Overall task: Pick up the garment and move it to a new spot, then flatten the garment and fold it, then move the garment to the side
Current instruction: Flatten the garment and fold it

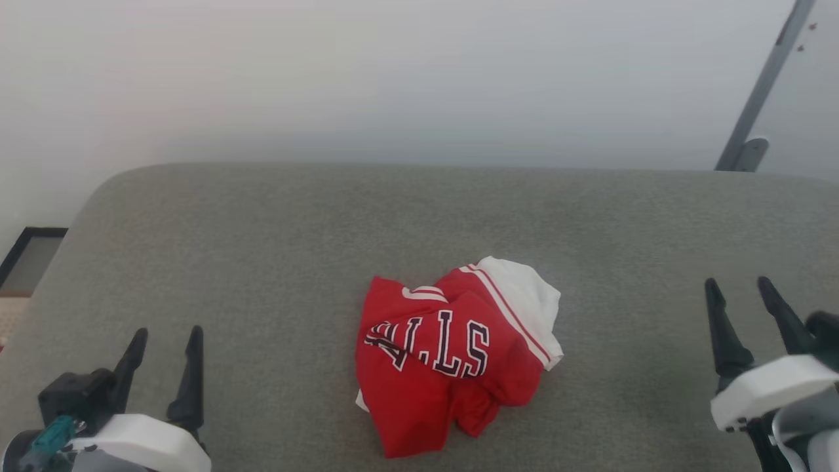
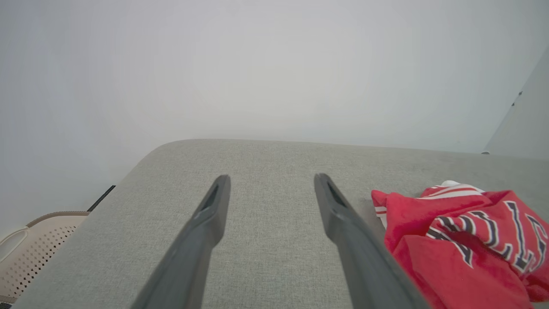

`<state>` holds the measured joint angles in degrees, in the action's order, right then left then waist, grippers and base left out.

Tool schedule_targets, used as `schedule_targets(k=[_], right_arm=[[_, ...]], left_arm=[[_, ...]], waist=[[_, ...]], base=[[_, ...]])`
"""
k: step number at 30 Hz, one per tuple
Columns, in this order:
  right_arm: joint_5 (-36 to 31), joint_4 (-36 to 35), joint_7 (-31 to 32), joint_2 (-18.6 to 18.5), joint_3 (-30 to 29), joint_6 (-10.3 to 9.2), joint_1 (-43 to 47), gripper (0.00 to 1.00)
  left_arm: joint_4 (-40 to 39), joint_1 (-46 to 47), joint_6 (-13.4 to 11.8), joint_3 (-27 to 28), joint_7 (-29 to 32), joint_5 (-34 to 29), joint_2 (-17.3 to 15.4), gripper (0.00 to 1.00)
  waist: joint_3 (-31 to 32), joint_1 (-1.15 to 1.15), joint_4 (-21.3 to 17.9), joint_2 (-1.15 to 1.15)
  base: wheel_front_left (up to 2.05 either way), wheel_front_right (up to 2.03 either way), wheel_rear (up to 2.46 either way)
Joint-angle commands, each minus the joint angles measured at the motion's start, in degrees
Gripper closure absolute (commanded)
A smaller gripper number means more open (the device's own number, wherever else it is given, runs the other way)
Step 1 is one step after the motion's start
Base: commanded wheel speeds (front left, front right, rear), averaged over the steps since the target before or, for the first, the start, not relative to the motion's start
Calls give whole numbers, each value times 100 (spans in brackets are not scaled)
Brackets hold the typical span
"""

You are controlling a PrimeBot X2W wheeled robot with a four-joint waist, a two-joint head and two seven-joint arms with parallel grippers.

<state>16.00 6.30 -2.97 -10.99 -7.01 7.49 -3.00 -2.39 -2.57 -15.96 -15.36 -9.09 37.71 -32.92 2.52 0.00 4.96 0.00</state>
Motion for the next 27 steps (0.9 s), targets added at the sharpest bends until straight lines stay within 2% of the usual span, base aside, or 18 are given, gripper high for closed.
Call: schedule_targets(k=[1,12,22,27], right_arm=[[92,75,78,-62,106,0,-152,0],[595,650,955,-542,1070,1,-817,0],[1350,1262,2080,-1364,1973,0,-1406,0],[1672,1569,2564,-1586,2366,0,-1626,0]], left_arm=[[-31,83,-25,-38,30,-66,37,0],[-31,453,42,-333,10,-154,293,0],[94,979,129,-691,-74,-326,647,0],[206,1193,164,-818,-139,-409,799,0]], waist=[[-69,0,117,0],[-501,0,722,0],[-1011,0,1309,0],[-1217,0,1466,0]], base=[[0,0,0],[0,0,0],[0,0,0],[0,0,0]])
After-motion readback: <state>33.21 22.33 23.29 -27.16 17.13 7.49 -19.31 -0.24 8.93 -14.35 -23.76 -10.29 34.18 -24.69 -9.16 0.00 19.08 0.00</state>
